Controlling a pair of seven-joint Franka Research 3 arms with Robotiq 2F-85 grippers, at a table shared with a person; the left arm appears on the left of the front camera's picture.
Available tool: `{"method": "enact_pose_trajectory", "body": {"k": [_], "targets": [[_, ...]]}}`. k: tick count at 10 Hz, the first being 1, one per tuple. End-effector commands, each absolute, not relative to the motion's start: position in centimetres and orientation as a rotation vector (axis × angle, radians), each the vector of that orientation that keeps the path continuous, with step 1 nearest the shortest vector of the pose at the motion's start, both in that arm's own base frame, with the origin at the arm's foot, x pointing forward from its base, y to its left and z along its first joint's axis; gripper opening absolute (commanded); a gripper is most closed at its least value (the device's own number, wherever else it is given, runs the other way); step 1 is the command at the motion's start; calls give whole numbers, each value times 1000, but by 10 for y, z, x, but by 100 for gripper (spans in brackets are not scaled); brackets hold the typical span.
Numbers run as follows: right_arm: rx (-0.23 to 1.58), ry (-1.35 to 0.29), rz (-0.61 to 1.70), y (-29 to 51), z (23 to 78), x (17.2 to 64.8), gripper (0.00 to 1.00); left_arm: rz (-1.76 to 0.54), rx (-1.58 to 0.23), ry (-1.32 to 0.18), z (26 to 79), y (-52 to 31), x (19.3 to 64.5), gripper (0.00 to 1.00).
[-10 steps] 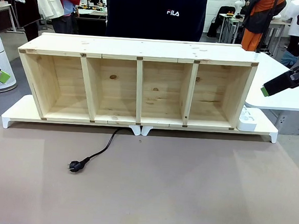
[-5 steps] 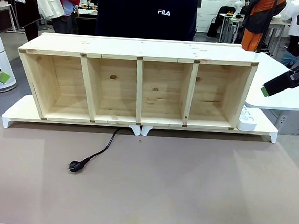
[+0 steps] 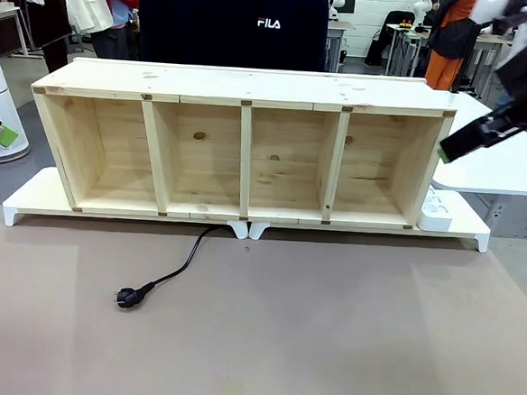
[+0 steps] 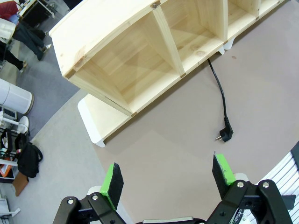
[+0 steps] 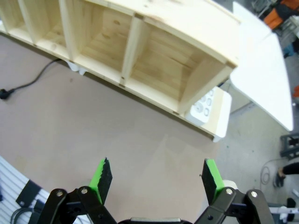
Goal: Perform cable management.
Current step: When the cord part of the Power Cable appears at the lower middle area of the table and stops, grasp the cord part of the Power Cable.
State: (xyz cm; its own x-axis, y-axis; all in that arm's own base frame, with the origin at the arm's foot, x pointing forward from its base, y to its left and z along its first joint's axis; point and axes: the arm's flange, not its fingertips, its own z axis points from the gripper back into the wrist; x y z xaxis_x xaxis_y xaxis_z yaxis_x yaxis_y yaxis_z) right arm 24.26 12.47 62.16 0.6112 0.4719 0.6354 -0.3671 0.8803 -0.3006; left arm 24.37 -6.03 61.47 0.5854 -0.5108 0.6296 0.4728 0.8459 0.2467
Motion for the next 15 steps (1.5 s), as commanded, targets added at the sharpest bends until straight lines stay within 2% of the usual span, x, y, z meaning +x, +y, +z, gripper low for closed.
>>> {"method": "enact_pose_trajectory", "body": {"k": [1,10,15], "targets": [[-118,-745,472,161,624,265,100,-565,52,-757,616,-61,244,100],[-1,-567,316,346,580,322,100,-565,52,-757,616,-61,244,100],[37,-487,198,411,509,352,100,-565,52,-757,616,-61,244,100]]}}
